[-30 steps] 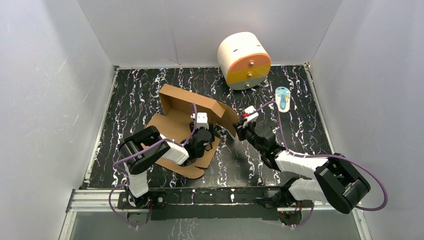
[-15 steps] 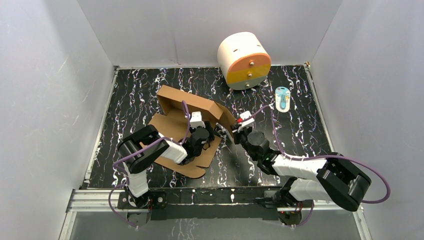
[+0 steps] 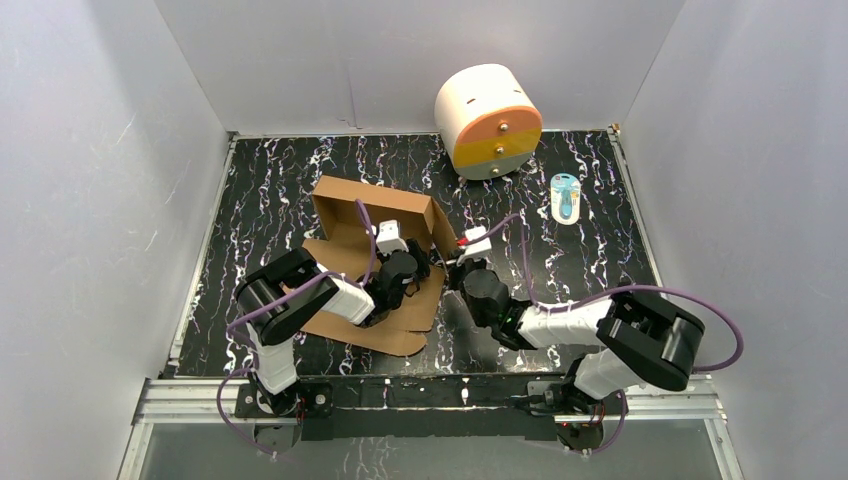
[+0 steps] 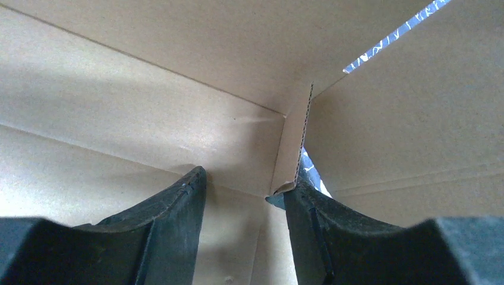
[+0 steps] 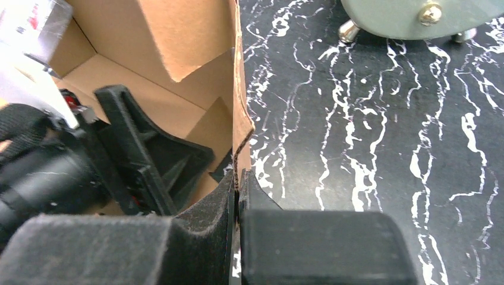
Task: Fold the paper box
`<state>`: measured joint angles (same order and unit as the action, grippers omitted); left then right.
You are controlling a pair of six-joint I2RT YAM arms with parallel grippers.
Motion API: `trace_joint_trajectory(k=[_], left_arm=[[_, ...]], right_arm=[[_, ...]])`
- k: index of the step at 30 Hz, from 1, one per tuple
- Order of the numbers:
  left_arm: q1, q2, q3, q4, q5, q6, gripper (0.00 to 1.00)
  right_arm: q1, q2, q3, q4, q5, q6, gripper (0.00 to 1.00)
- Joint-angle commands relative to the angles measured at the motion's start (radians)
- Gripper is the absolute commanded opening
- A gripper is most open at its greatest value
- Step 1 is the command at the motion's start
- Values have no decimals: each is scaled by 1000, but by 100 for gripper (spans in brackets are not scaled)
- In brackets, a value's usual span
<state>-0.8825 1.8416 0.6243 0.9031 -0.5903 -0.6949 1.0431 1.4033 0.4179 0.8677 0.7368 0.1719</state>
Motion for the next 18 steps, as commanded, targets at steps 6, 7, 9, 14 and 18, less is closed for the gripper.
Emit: trace_joint_trajectory(k=[6,7,9,14,18], left_arm=[[-4,8,0,-71,71,-46,49],[-4,2,-1,-70,73,-45,50],[-3,-16,-5,-69,73,-37,50],[-3,-71,-29,-63,89,-37,52],[-3,-123,-44,-61,112,-41,55]], right_arm=[[34,38,150,22,-2,90,11],[33,48,150,23,-3,95,11],[34,70,146,27,2,106,11],[42,116,114,74,53,125,10],[48,132,113,74,72,115,10]])
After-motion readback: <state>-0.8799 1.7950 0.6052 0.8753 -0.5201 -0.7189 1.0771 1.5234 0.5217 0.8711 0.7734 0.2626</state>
